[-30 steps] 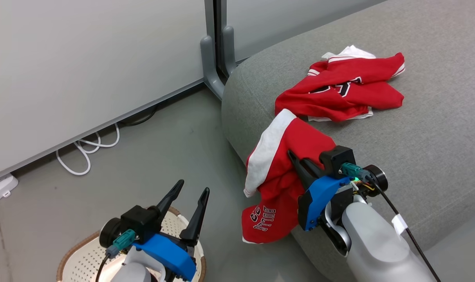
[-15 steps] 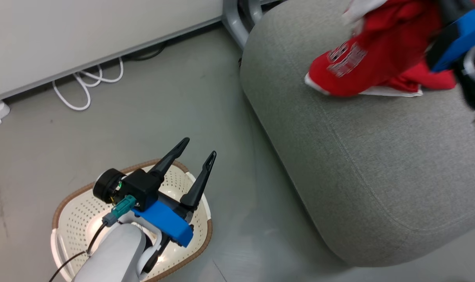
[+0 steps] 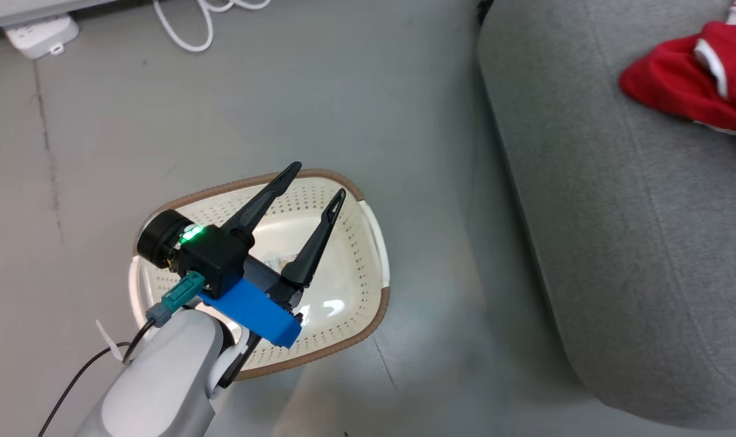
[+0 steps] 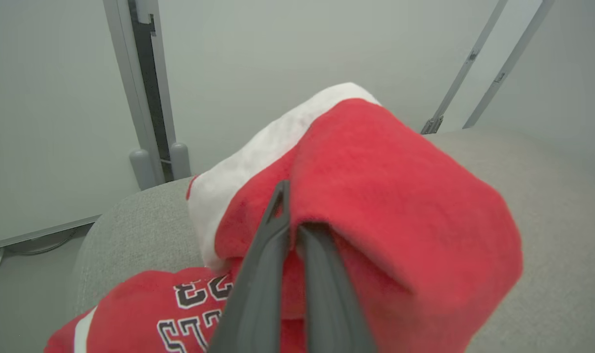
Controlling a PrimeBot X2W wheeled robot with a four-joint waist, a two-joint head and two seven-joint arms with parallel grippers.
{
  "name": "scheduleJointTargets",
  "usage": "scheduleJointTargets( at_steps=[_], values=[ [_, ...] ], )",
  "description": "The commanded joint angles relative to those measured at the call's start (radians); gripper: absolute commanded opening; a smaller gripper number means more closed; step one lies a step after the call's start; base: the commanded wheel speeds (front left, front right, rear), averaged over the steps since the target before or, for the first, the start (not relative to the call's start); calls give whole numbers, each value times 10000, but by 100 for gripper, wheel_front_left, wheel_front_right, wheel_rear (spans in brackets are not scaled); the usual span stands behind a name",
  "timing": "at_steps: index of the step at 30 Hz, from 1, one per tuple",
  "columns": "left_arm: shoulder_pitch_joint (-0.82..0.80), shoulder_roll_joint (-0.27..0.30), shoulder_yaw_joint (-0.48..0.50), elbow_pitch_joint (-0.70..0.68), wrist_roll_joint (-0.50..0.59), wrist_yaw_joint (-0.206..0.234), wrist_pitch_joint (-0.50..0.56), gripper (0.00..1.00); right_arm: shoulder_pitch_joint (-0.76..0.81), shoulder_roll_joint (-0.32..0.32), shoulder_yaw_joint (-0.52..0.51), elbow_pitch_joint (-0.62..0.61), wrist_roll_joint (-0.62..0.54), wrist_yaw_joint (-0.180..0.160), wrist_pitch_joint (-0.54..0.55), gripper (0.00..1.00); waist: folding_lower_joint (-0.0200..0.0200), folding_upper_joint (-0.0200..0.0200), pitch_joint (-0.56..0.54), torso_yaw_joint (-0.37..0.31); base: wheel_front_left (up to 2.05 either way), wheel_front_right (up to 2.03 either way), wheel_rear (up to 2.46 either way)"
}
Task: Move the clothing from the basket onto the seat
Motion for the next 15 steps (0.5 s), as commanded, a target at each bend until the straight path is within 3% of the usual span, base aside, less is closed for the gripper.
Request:
scheduleJointTargets(
  at_steps=[1,6,7,8,9,10,15],
  values=[
    [-155,48,38,-90,41,-28,-36,100,280,146,-244,271,-152,-9,-201,0,-2,0,258,329,0,0,0],
    [-48,-69,147,-94,-61,-12,-39,100,540,371,-543,792,-393,-9,-572,2,-2,0,8,439,0,0,0],
    [10,-107,172,-69,-77,-13,-38,100,560,387,-547,853,-444,-9,-633,31,-2,0,-94,452,0,0,0],
    [66,-139,210,-30,-82,-13,-39,100,574,423,-545,904,-482,-9,-738,49,-2,0,-223,459,0,0,0],
    [135,-167,255,0,-97,-14,-37,100,595,441,-516,946,-546,-9,-777,94,-2,0,-358,462,0,0,0],
    [211,-190,299,46,-119,-14,-36,100,628,472,-486,1013,-591,-9,-796,100,-2,0,-518,456,0,0,0],
    [591,-396,428,265,-212,-19,-36,100,809,532,-195,1212,-817,-9,-794,100,-2,0,-1279,436,0,0,0]
  ],
)
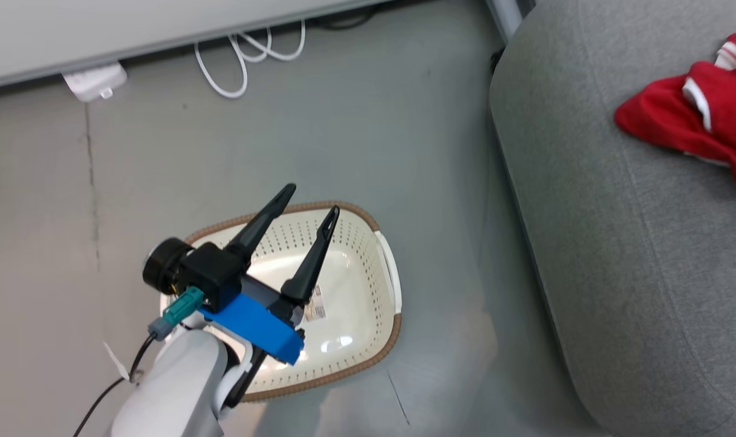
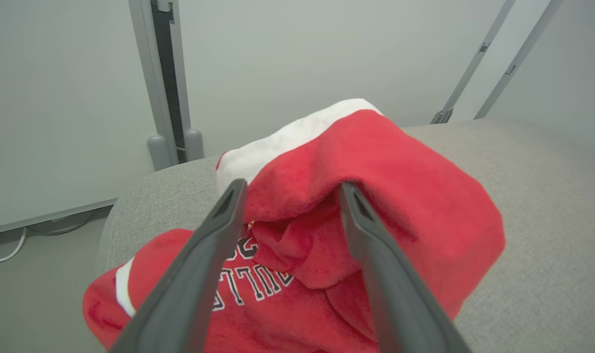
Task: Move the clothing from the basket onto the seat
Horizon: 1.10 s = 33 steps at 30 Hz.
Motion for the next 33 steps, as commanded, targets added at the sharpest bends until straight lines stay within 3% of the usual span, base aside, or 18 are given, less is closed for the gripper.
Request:
scheduleJointTargets(
  at_steps=[1,9,16,23,33],
  values=[
    [217,-57,43,83,-58,-22,-28,100,193,70,136,39,-82,-11,33,100,-1,-1,-591,-15,0,0,0],
    [1383,-490,505,621,-280,-32,-31,100,1240,336,1266,-387,-202,-11,77,100,-1,-1,-2372,-6,0,0,0],
    [2654,-795,1372,787,-275,-29,-31,100,2740,1130,2277,-1704,-111,-11,-98,100,-1,-1,-3608,30,0,0,0],
    [3405,-961,2234,734,-79,25,-31,100,4855,1876,2294,-4051,-133,-9,139,100,-1,-1,-4169,788,0,0,0],
    [3849,-929,3140,854,44,15,-30,100,7751,3365,1483,-7910,-794,-11,1220,100,-1,-1,-4378,1920,0,0,0]
  ],
)
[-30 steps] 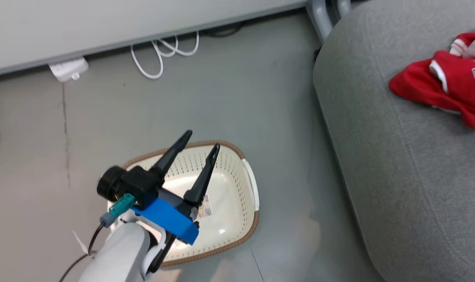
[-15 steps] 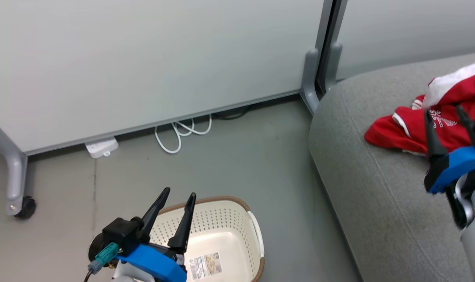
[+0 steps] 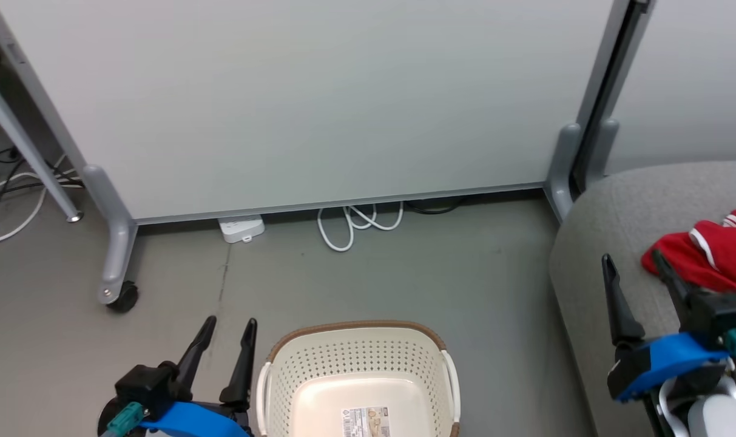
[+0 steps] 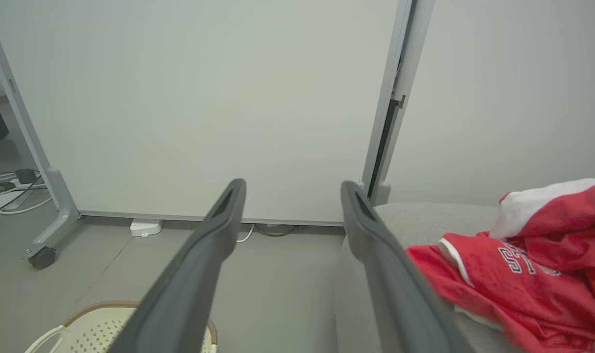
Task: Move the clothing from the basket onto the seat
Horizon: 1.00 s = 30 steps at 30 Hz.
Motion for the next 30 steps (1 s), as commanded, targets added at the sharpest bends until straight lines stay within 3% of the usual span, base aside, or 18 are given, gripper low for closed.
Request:
scheduleJointTargets(
  at_steps=[1,12,30],
  values=[
    [122,2,176,30,-88,-3,-28,100,459,223,-128,-353,-145,-11,107,100,1,0,-96,294,0,0,0],
    [345,49,964,166,37,-25,-30,100,1863,1183,-366,-1407,-648,-11,386,100,1,0,-194,673,0,0,0],
    [322,-115,1133,277,210,-48,-28,100,2005,1275,-139,-1224,-452,-11,400,100,1,0,-164,608,0,0,0]
  ],
)
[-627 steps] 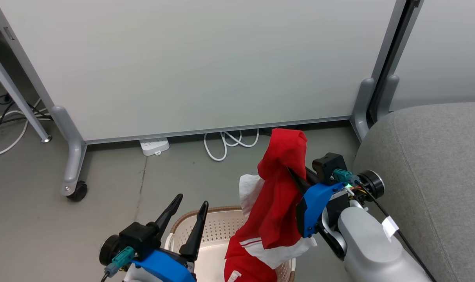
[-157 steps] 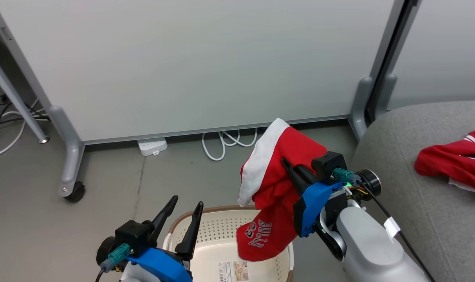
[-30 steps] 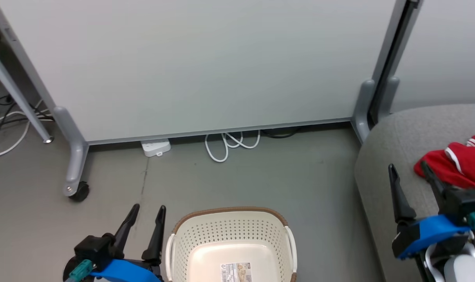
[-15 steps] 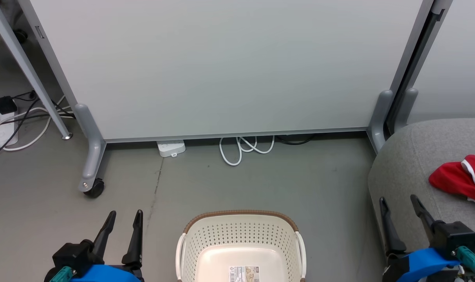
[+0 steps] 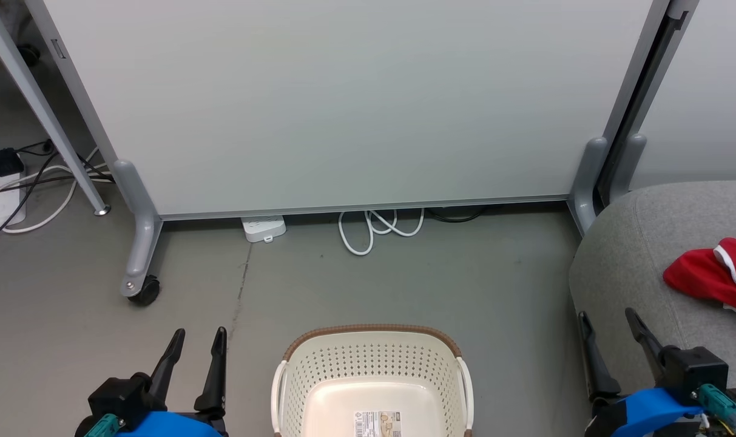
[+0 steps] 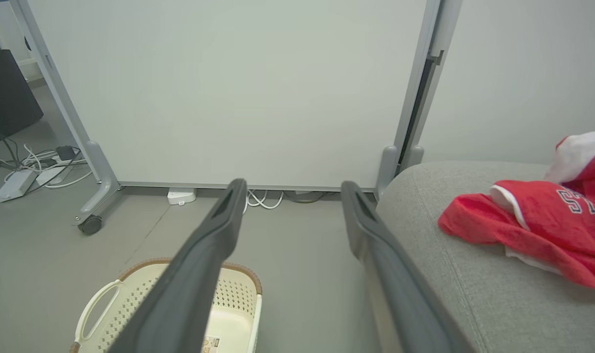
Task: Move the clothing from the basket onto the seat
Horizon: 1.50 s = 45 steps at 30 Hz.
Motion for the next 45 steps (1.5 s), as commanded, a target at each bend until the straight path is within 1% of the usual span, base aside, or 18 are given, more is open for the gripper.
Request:
scheduleJointTargets(
  at_steps=[1,2,3,13,26,45],
  values=[
    [13,37,-17,32,-25,-35,-30,100,67,35,32,45,135,-11,-50,100,-1,0,-10,-7,0,0,0],
    [14,29,-22,39,-67,-36,-32,100,64,33,44,61,161,-11,-60,100,-1,0,-14,-13,0,0,0],
    [0,-8,-3,26,-63,0,3,0,-4,2,46,69,172,0,-41,0,0,0,-15,-16,0,0,0],
    [527,-239,24,691,-248,11,110,0,111,50,26,906,345,6,48,0,0,0,-13,-29,0,0,0],
    [436,-317,502,241,-2557,2,797,0,-214,43,-48,1091,3278,3,243,0,0,0,21,-151,0,0,0],
    [333,-402,998,-245,-5029,-10,1523,0,-557,34,-121,1291,6402,0,450,0,0,0,66,-308,0,0,0]
  ],
)
